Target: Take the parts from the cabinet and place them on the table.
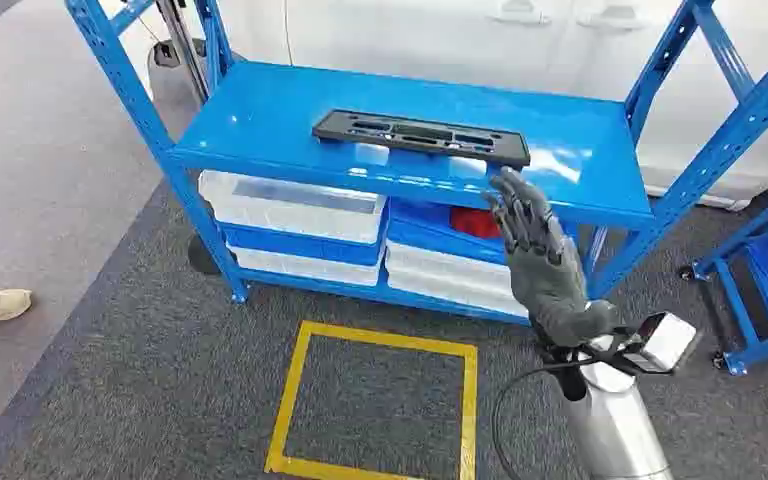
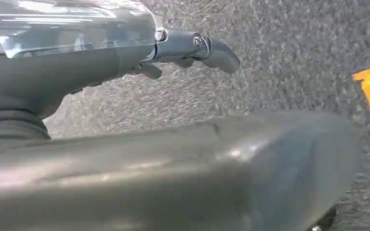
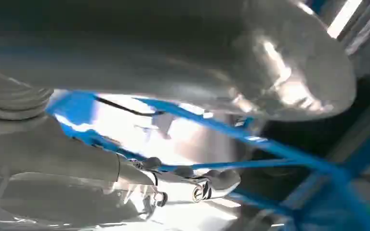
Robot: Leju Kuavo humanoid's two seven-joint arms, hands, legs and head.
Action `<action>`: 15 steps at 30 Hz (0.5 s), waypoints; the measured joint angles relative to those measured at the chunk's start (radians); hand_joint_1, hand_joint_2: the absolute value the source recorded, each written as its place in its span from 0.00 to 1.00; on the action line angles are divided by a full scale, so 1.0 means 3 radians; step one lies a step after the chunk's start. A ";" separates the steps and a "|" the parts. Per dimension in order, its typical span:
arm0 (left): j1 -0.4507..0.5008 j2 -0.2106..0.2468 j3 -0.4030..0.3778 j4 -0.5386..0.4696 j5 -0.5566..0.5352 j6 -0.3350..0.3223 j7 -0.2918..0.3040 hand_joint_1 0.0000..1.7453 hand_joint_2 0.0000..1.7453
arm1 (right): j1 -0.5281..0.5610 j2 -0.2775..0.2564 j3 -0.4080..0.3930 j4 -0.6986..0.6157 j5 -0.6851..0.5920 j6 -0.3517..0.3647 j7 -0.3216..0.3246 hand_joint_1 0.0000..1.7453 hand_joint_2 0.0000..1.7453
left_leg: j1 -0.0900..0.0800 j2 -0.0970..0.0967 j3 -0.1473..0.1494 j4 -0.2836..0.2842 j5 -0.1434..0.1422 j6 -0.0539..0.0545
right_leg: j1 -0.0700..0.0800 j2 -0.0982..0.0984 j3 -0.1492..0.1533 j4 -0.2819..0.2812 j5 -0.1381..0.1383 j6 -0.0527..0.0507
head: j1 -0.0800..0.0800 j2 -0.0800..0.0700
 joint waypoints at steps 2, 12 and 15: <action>0.0003 0.0000 0.0001 0.0004 0.0000 0.0000 0.0015 0.00 0.00 | -0.0011 -0.0039 0.0057 -0.0226 -0.0016 0.0015 -0.0028 0.00 0.00 | 0.0015 0.0004 0.0005 -0.0011 0.0003 -0.0031 | 0.0016 0.0006 -0.0006 -0.0012 0.0000 -0.0018 | 0.0000 0.0000; -0.0003 0.0011 0.0000 0.0011 0.0000 0.0050 0.0074 0.00 0.00 | -0.0080 -0.0095 0.0231 -0.0804 -0.0188 0.0126 -0.0057 0.00 0.00 | 0.0107 0.0028 -0.0206 0.0457 -0.0098 -0.0174 | -0.0072 0.0138 0.0046 -0.0060 0.0018 -0.0017 | -0.0001 0.0000; -0.0001 0.0011 0.0001 0.0015 0.0000 0.0052 0.0067 0.00 0.00 | -0.0085 -0.0095 0.0242 -0.0824 -0.0188 0.0139 -0.0057 0.00 0.00 | 0.0119 0.0026 -0.0041 0.0102 0.0041 -0.0182 | -0.0074 0.0137 0.0047 -0.0045 0.0003 0.0004 | -0.0001 0.0000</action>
